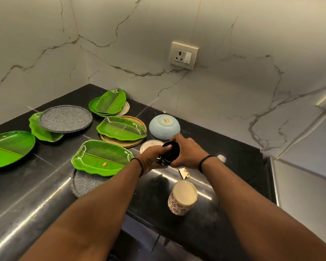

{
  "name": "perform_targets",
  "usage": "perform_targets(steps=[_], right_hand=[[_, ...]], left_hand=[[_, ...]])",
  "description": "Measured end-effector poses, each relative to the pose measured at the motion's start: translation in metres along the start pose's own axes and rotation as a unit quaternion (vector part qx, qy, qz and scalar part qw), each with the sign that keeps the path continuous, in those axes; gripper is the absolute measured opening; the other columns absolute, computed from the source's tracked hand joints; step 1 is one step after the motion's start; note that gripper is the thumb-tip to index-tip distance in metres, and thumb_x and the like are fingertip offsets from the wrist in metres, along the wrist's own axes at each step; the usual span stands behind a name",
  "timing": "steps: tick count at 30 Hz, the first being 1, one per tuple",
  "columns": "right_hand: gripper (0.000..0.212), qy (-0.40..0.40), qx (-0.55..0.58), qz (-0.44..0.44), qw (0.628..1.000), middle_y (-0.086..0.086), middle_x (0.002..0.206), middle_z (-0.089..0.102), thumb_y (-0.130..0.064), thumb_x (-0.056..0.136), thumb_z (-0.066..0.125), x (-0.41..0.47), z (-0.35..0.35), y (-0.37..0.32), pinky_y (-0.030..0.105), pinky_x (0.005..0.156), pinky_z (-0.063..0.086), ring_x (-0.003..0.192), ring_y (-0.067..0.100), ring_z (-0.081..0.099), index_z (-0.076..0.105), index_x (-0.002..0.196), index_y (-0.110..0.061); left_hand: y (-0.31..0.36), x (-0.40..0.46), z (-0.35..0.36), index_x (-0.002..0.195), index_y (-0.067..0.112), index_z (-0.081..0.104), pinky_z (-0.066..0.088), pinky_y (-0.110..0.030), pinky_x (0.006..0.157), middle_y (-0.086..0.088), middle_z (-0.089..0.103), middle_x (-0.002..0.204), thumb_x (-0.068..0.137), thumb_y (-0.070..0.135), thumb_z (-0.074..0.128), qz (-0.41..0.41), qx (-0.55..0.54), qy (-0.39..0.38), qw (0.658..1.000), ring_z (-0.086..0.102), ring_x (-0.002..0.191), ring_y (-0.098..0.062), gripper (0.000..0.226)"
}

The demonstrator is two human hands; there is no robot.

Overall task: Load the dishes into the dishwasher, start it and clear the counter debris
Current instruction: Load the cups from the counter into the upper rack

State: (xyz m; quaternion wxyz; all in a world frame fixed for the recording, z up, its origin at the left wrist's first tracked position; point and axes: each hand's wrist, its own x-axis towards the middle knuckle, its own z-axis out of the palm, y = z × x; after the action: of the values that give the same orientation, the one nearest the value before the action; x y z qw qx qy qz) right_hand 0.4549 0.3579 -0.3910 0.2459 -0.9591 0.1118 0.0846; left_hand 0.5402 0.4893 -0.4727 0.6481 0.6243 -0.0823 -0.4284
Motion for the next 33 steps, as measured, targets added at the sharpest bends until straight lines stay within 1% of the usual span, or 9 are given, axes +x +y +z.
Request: perform_targets(steps=[5, 9, 13, 20, 23, 26, 28, 30, 33], right_hand=[[0.083, 0.091, 0.045, -0.009, 0.995, 0.002, 0.119, 0.049, -0.029, 0.059, 0.086, -0.03, -0.008, 0.017, 0.038, 0.093, 0.051, 0.11, 0.019, 0.047, 0.037, 0.126, -0.036], [0.079, 0.142, 0.069, 0.0, 0.987, -0.006, 0.114, 0.046, -0.022, 0.064, 0.085, -0.064, -0.013, 0.04, 0.033, 0.094, 0.048, 0.113, 0.016, 0.042, 0.041, 0.129, -0.03], [0.079, 0.207, 0.073, 0.03, 0.975, -0.005, 0.121, 0.053, -0.025, 0.062, 0.083, -0.108, -0.022, 0.068, 0.035, 0.095, 0.049, 0.116, 0.019, 0.046, 0.043, 0.13, -0.03], [0.085, 0.287, 0.104, 0.081, 0.949, -0.007, 0.123, 0.058, -0.033, 0.058, 0.085, -0.223, -0.037, 0.126, 0.029, 0.095, 0.045, 0.113, 0.016, 0.05, 0.043, 0.132, -0.031], [0.086, 0.326, 0.163, 0.11, 0.925, -0.006, 0.124, 0.057, -0.029, 0.06, 0.087, -0.286, -0.029, 0.147, 0.027, 0.091, 0.047, 0.109, 0.013, 0.054, 0.04, 0.133, -0.031], [0.086, 0.345, 0.254, 0.158, 0.89, -0.002, 0.127, 0.056, -0.031, 0.059, 0.089, -0.344, -0.014, 0.169, 0.034, 0.093, 0.052, 0.112, 0.015, 0.056, 0.038, 0.128, -0.031], [0.081, 0.371, 0.292, 0.185, 0.862, 0.0, 0.123, 0.057, -0.034, 0.057, 0.089, -0.397, 0.001, 0.183, 0.039, 0.092, 0.053, 0.111, 0.016, 0.057, 0.04, 0.122, -0.03], [0.073, 0.386, 0.311, 0.222, 0.84, 0.002, 0.119, 0.057, -0.032, 0.061, 0.088, -0.438, 0.017, 0.192, 0.041, 0.09, 0.054, 0.107, 0.018, 0.058, 0.042, 0.117, -0.026], [0.059, 0.422, 0.346, 0.282, 0.789, 0.007, 0.11, 0.06, -0.037, 0.063, 0.086, -0.511, 0.053, 0.207, 0.041, 0.083, 0.056, 0.098, 0.023, 0.062, 0.046, 0.106, -0.026]], left_hand=[[0.01, -0.01, 0.026, 0.107, 0.027, 0.066, 0.05, -0.053, 0.096, -0.012, 0.064, 0.122, 0.076, 0.048, 0.064, 0.067, -0.037, -0.047, 0.996, 0.06, 0.112, -0.033, 0.037], [0.01, -0.016, 0.061, 0.108, 0.027, 0.065, 0.052, -0.05, 0.093, -0.014, 0.062, 0.123, 0.082, 0.044, 0.062, 0.079, -0.016, -0.073, 0.994, 0.058, 0.115, -0.034, 0.031], [0.011, -0.025, 0.112, 0.115, 0.024, 0.063, 0.054, -0.047, 0.09, -0.014, 0.063, 0.123, 0.074, 0.052, 0.063, 0.077, 0.007, -0.114, 0.99, 0.059, 0.114, -0.033, 0.05], [-0.004, -0.055, 0.23, 0.124, 0.012, 0.06, 0.057, -0.04, 0.078, -0.016, 0.066, 0.119, 0.076, 0.062, 0.055, 0.052, 0.018, -0.215, 0.975, 0.065, 0.108, -0.03, 0.069], [-0.019, -0.079, 0.284, 0.124, 0.012, 0.059, 0.058, -0.039, 0.067, -0.015, 0.068, 0.118, 0.082, 0.065, 0.047, -0.016, -0.008, -0.268, 0.963, 0.068, 0.102, -0.03, 0.069], [-0.046, -0.101, 0.328, 0.131, 0.017, 0.053, 0.057, -0.048, 0.076, -0.019, 0.062, 0.125, 0.082, 0.074, 0.036, -0.08, 0.022, -0.324, 0.942, 0.065, 0.106, -0.039, 0.077], [-0.076, -0.125, 0.365, 0.13, 0.019, 0.052, 0.058, -0.045, 0.074, -0.021, 0.064, 0.121, 0.084, 0.079, 0.022, -0.119, 0.083, -0.351, 0.925, 0.065, 0.099, -0.046, 0.081], [-0.1, -0.146, 0.395, 0.128, 0.018, 0.054, 0.058, -0.046, 0.073, -0.021, 0.066, 0.118, 0.085, 0.079, 0.017, -0.114, 0.144, -0.341, 0.922, 0.066, 0.096, -0.044, 0.084], [-0.14, -0.191, 0.446, 0.125, 0.013, 0.059, 0.053, -0.054, 0.089, -0.019, 0.066, 0.116, 0.09, 0.072, 0.026, -0.028, 0.244, -0.32, 0.915, 0.064, 0.103, -0.037, 0.076]])
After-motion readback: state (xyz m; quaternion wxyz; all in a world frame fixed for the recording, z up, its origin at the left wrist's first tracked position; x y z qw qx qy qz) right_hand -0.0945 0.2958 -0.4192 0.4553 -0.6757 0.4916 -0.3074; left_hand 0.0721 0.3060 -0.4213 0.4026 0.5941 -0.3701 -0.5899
